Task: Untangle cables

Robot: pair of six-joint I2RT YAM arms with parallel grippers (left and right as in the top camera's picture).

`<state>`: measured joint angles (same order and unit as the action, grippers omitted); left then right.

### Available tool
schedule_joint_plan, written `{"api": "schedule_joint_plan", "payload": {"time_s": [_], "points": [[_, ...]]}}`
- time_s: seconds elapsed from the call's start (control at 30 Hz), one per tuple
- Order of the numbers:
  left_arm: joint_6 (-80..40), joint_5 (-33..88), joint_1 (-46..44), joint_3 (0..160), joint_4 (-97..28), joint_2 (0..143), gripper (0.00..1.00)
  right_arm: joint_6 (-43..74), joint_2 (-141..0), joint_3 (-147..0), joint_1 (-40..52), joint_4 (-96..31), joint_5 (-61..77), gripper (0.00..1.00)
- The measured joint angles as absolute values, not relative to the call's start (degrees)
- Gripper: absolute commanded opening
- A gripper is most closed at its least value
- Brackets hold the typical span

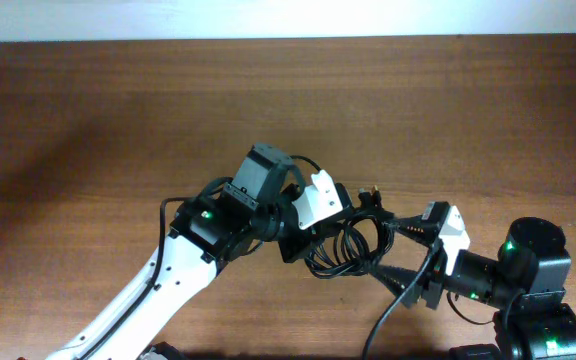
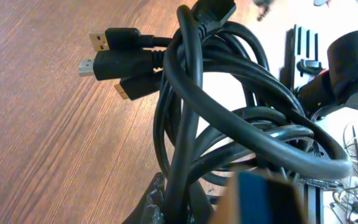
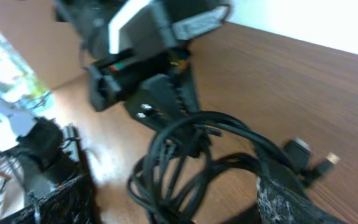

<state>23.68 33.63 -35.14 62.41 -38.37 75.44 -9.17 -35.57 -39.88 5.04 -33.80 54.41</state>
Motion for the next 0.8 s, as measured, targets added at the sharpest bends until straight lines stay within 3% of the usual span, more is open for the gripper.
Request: {"api": "schedule_joint_plan", "payload": {"time_s": [0.8], "points": [[24.49, 32.34, -35.14, 62.41, -39.79, 75.44, 0.0, -2.98, -35.57, -39.88, 5.04, -36.34, 44.14, 0.84]]}}
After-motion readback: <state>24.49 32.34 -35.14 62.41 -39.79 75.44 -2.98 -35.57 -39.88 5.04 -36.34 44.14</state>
